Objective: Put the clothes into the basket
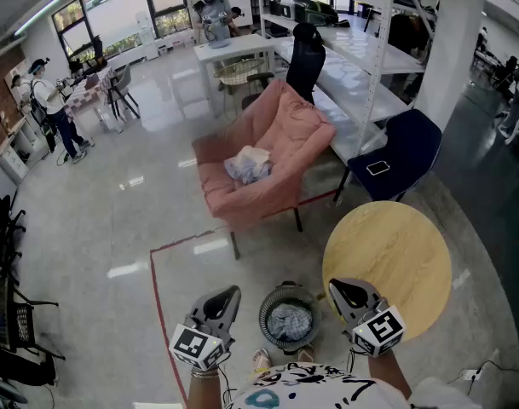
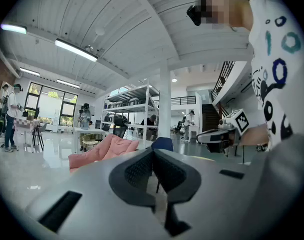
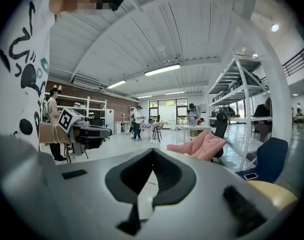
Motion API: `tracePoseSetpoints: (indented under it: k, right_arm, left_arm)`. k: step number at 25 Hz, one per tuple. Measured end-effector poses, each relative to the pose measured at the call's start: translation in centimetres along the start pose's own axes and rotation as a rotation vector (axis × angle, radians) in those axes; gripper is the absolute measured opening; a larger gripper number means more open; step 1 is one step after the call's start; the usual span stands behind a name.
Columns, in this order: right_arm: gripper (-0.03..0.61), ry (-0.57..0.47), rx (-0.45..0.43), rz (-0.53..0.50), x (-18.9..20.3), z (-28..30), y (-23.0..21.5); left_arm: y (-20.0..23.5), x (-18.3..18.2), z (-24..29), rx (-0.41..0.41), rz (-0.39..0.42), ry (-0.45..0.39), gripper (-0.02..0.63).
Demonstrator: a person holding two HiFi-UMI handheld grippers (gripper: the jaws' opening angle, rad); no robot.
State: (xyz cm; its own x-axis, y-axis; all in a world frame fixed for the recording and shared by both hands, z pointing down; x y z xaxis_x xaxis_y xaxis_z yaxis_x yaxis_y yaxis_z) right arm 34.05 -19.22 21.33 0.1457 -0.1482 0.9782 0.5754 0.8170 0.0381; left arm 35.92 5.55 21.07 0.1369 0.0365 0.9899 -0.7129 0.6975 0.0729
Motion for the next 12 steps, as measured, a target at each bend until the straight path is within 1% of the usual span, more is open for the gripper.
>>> tracePoseSetpoints:
  k: [8,10,12]
  right_arm:
    - [0.028,0.001,-0.009,-0.007,0.1,-0.1,0.2]
    - [0.028,-0.005,-0.043,0.002,0.0,-0.1,0.6]
    - [0.028,0.008,-0.097,0.003,0.1,0.0,1.6]
  left_arm:
    - [-0.1,-0.1,-0.2,-0.005,0.001,-0.002,0.014]
    - [-0.3,-0.1,-0.3,-0.007,0.000,-0.002,0.014]
    - [-0.6,-0.1,-0.5,-0.009,0.000,-0.001,0.014]
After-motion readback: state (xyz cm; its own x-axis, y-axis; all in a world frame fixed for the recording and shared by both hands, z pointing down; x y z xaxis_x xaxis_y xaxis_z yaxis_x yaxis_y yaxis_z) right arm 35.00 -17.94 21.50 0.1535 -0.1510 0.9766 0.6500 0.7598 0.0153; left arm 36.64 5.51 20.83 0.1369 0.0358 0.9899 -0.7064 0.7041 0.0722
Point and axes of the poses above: the fingertips, and each gripper's own axes: z forward along the fingers, y to its left, x out of its underside, the point moved 4 cm from there along -z, backward along the fingers, and after that the axes turned 10 degrees about x, right-handed, at the moved point
